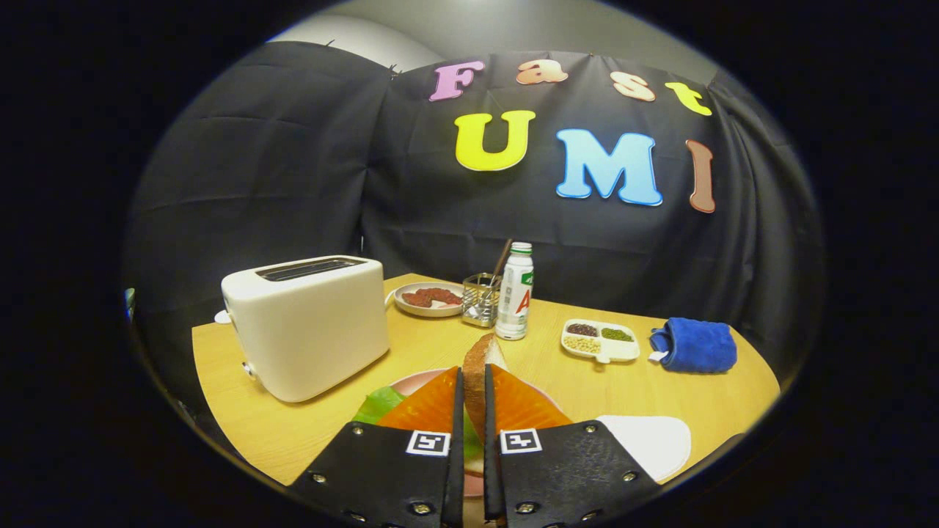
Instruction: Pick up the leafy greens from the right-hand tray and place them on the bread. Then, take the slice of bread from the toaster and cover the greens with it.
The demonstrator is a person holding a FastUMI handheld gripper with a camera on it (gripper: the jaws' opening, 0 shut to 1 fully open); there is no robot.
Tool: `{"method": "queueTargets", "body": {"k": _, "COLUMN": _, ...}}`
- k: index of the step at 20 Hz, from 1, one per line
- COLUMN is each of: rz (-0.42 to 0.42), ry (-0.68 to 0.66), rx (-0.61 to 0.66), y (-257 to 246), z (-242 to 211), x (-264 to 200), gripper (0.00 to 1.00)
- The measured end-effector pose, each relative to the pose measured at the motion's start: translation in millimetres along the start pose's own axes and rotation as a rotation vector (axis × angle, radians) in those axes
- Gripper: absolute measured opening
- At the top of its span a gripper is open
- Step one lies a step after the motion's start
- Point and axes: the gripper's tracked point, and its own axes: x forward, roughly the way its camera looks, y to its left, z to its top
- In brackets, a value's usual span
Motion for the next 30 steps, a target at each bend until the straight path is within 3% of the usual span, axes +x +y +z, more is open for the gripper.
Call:
{"method": "queueTargets", "body": {"k": 12, "rz": 0.128, "ry": 0.192, "rx": 0.16, "y": 43.0, "z": -52.4, "x": 22.1, "gripper": 0.11}}
{"method": "queueTargets", "body": {"k": 16, "rz": 0.13, "ry": 0.185, "rx": 0.157, "y": 43.2, "z": -47.0, "x": 21.9, "gripper": 0.11}}
{"method": "queueTargets", "body": {"k": 18, "rz": 0.158, "ry": 0.209, "rx": 0.162, "y": 50.3, "z": -52.7, "x": 21.8, "gripper": 0.18}}
{"method": "queueTargets", "body": {"k": 19, "rz": 0.169, "ry": 0.239, "rx": 0.174, "y": 53.5, "z": -62.2, "x": 22.3, "gripper": 0.32}}
{"method": "queueTargets", "body": {"k": 20, "rz": 0.169, "ry": 0.229, "rx": 0.178, "y": 52.1, "z": -59.3, "x": 23.9, "gripper": 0.35}}
{"method": "queueTargets", "body": {"k": 30, "rz": 0.157, "ry": 0.214, "rx": 0.171, "y": 50.9, "z": -54.3, "x": 23.6, "gripper": 0.34}}
